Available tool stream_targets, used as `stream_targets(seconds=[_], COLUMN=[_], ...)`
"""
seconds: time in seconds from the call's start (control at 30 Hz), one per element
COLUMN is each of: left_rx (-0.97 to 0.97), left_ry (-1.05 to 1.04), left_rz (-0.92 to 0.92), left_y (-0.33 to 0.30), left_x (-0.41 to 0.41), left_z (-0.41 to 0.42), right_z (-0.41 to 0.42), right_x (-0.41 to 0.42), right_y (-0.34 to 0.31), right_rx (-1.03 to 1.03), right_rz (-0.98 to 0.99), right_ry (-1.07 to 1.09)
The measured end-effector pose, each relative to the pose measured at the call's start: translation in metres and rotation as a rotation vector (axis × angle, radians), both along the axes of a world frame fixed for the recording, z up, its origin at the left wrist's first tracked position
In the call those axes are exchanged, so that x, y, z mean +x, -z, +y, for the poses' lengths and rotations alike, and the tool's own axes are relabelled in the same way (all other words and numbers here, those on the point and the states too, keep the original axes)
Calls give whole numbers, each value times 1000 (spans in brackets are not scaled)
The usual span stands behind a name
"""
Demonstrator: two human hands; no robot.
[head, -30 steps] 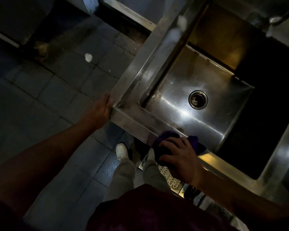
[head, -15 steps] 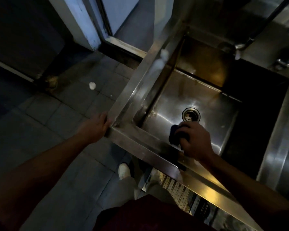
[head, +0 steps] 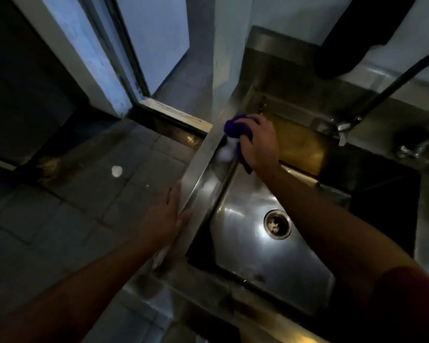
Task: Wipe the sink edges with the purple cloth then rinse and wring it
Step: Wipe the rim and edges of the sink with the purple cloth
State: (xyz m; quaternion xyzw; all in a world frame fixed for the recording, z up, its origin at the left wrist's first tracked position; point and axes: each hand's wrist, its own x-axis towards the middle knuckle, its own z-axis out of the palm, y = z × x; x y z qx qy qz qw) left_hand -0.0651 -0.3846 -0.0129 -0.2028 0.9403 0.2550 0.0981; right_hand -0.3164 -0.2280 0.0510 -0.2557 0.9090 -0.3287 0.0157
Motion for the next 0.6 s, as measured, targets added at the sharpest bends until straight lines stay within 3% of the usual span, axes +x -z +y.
stream_targets(seconds=[0.37, 0.47, 0.6], left_rx=[93, 98, 98], left_ry=[-66, -83, -74], left_rz=[190, 174, 172], left_y=[16, 21, 21], left_x=[2, 4, 3], left_z=[-1, -1, -2], right_z=[-70, -88, -84], right_x=[-151, -138, -98], right_y=[20, 41, 51], right_rx=[102, 130, -6], right_rz=[-29, -55, 17], right_ry=[67, 44, 5])
